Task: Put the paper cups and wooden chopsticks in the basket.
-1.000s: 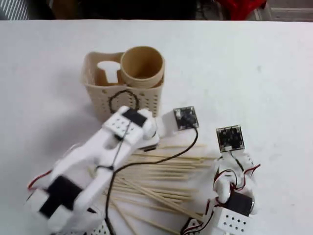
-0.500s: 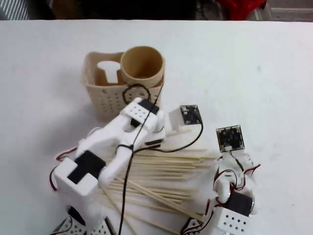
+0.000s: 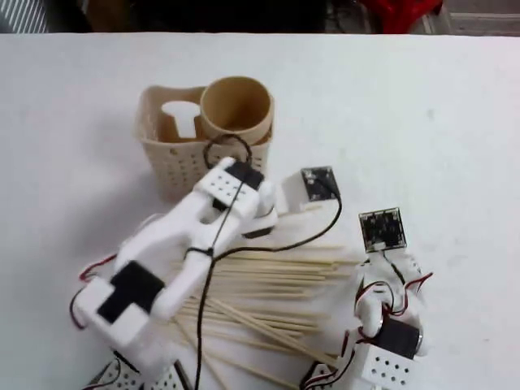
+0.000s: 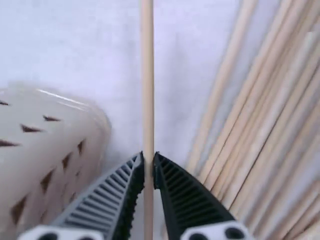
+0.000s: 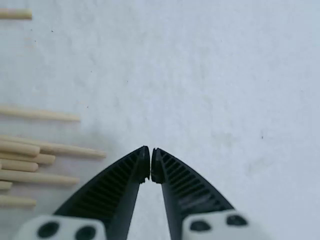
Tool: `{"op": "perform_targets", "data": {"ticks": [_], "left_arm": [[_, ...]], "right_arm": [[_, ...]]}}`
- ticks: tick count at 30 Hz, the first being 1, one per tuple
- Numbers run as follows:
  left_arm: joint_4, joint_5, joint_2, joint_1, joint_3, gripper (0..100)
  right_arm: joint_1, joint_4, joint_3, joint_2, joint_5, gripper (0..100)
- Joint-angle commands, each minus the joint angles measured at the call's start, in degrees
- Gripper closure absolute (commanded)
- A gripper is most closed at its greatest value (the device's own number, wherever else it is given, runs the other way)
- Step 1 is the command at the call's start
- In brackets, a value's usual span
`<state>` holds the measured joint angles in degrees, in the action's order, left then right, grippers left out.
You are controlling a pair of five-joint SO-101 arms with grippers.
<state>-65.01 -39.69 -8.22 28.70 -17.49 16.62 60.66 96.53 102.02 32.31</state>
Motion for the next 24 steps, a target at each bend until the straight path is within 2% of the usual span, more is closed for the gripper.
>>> {"op": "perform_targets", "data": {"ticks": [1, 9, 14, 18, 21, 24], "left_arm": [[-2.64, 2.9, 10.59, 2.42, 0.97, 98], [-5.98, 9.58, 34.33, 5.76, 1.05, 98], [-5.98, 15.21, 48.92, 5.05, 4.04, 98], [-4.92, 21.54, 55.6, 3.82, 8.09, 98], [-1.41, 25.93, 57.1, -0.66, 10.55, 98], [6.42, 28.13, 57.27, -8.04, 10.2, 98]], "right_arm": [[0.4, 0.4, 0.35, 0.57, 0.26, 97.4], [0.4, 0.4, 0.35, 0.57, 0.26, 97.4], [0.4, 0.4, 0.35, 0.57, 0.26, 97.4], [0.4, 0.4, 0.35, 0.57, 0.26, 97.4], [0.4, 0.4, 0.35, 0.57, 0.26, 97.4], [0.4, 0.4, 0.35, 0.57, 0.26, 97.4]]}}
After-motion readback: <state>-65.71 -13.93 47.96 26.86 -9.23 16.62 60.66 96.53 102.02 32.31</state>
